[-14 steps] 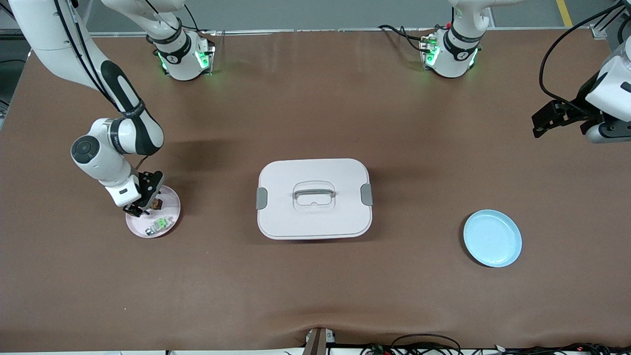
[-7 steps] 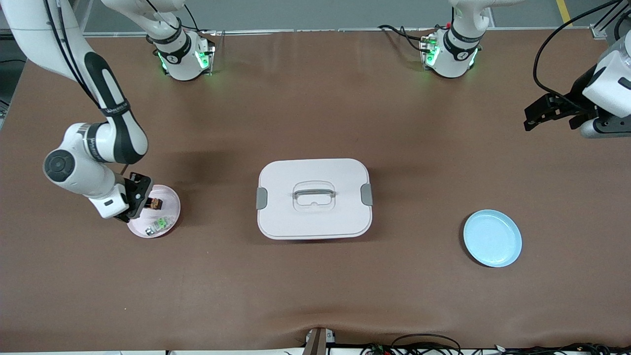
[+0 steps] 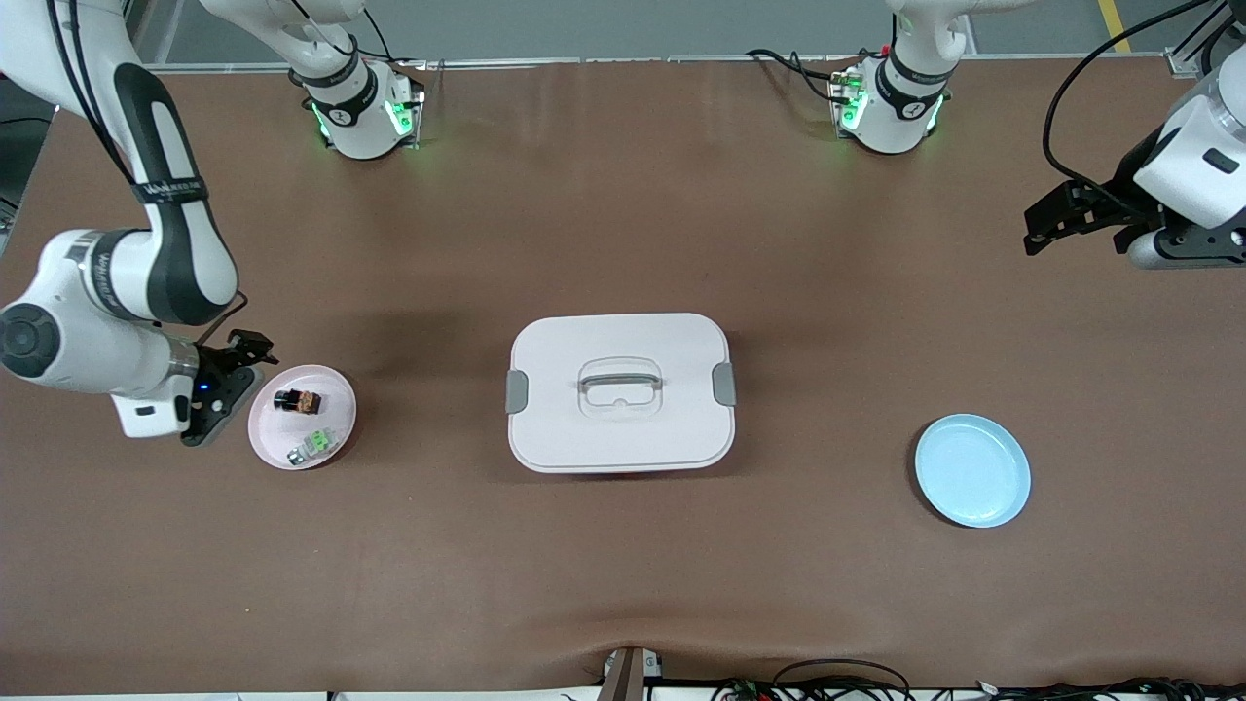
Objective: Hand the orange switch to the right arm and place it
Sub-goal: 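Open the right gripper and raise it away from the plate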
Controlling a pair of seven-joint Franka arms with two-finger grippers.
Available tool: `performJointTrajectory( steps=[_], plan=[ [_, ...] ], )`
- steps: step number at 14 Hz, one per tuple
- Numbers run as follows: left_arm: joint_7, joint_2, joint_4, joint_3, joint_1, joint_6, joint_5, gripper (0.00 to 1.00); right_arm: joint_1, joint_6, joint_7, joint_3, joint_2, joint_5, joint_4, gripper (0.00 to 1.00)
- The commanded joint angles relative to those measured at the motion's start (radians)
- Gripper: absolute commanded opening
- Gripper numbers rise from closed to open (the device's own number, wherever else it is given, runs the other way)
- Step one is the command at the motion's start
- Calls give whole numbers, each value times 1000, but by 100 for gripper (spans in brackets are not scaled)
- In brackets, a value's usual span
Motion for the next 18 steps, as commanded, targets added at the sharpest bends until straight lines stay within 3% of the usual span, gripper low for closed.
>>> performJointTrajectory(
  steps=[1,6,9,13,18],
  plan=[
    [20,-11,20,7,7,-19,-4,100,-5,-109,156,0,-15,5,89,100],
    [18,-9,17,10,15,-37,-4,100,-10,-133,546,0,-121,1,105,100],
    [20,-11,20,10,16,-37,-5,100,-8,-168,599,0,-156,-4,117,100],
    [18,-12,20,11,16,-40,-5,100,-34,-416,719,0,-139,-2,371,100],
    [18,-12,18,11,16,-40,-5,100,-31,-421,790,0,-141,-3,413,100]
  ],
)
